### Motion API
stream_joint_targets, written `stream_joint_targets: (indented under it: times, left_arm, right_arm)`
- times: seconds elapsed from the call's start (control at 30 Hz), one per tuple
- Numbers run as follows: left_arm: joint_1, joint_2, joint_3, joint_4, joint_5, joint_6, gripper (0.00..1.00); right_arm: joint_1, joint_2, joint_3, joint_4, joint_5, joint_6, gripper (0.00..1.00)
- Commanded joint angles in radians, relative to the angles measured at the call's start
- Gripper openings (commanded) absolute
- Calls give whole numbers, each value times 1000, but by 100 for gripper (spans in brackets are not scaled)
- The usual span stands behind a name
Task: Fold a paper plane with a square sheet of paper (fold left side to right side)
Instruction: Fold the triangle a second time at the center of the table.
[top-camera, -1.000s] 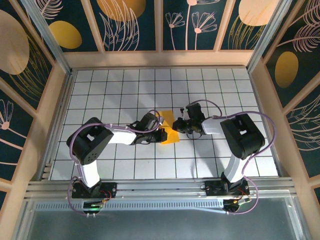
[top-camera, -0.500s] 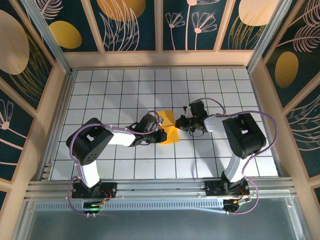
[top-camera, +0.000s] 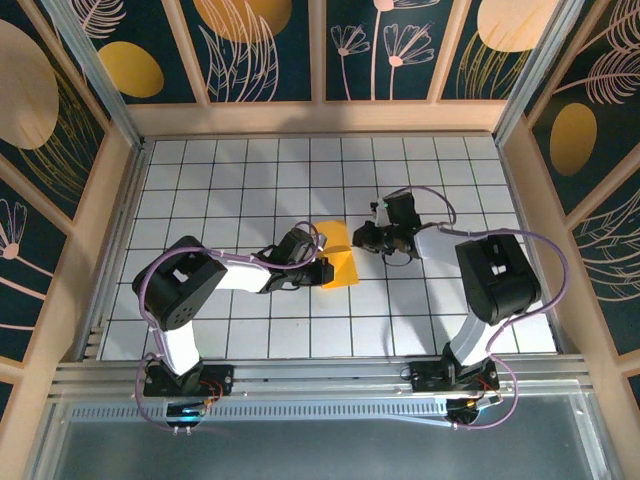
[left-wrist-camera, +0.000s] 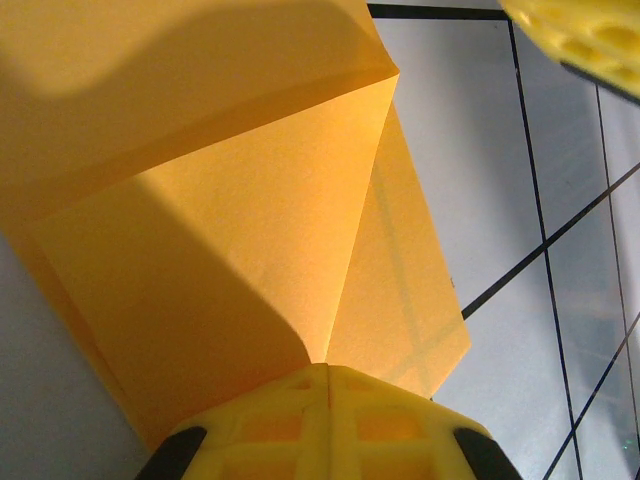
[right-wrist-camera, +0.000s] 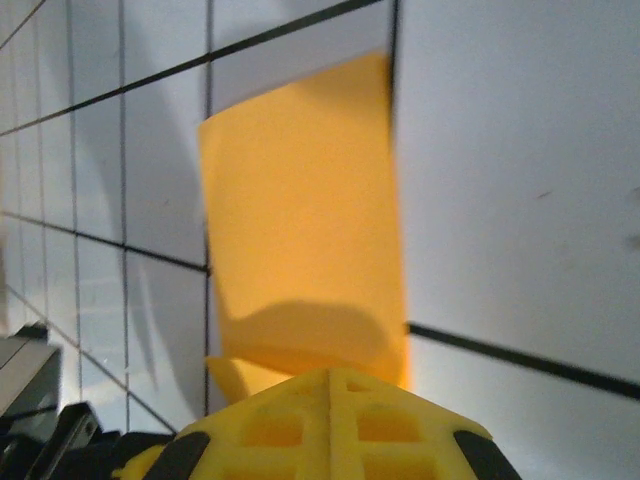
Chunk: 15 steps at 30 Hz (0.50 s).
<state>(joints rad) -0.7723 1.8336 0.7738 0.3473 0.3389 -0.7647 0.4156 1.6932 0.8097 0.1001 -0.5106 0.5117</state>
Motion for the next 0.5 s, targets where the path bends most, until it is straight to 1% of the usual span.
stream_joint_targets:
  times: [0.0,0.2,0.47]
  left_arm:
    - [2,0,-30,-82,-24,-8,0]
    - [2,-3,-33,-89,-28,-6,0]
    - [1,-6,-30,-106,-33,-5,0]
  right_arm:
    - [48,-13,-52,57,-44,57,0]
    - [104,51,-41,93,-34,83,0]
    - [96,114,-9,58,23,49,0]
